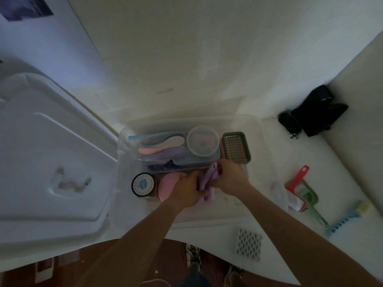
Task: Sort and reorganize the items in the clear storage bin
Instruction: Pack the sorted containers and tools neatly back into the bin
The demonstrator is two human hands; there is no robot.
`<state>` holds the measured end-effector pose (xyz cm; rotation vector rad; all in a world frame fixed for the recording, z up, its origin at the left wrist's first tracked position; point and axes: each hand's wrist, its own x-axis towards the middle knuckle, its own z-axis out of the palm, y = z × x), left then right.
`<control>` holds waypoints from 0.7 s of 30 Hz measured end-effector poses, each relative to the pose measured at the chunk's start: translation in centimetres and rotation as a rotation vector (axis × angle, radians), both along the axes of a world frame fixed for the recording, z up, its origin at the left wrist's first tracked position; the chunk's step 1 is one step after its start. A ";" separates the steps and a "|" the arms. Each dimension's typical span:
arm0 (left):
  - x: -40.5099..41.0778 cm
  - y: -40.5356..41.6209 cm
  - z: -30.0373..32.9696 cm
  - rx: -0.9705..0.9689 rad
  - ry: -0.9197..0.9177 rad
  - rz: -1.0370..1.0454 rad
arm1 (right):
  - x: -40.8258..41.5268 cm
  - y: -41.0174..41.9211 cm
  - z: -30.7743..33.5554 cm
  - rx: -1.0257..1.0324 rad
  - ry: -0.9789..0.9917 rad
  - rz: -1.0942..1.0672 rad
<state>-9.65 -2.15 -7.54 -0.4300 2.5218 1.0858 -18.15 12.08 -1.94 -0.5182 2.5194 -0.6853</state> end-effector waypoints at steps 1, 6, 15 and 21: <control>-0.2 -0.1 0.0 -0.032 -0.022 -0.002 | 0.1 0.2 -0.2 -0.039 0.006 -0.007; -1.1 0.8 -0.2 0.200 -0.001 0.026 | 0.6 1.0 0.1 -0.102 0.015 -0.062; -0.9 0.2 -3.5 -0.150 0.142 -0.060 | 1.2 3.4 -1.1 -0.041 -0.120 -0.244; -0.6 0.8 -0.2 -0.073 0.184 0.071 | 1.1 4.6 0.5 -0.043 -0.060 -0.223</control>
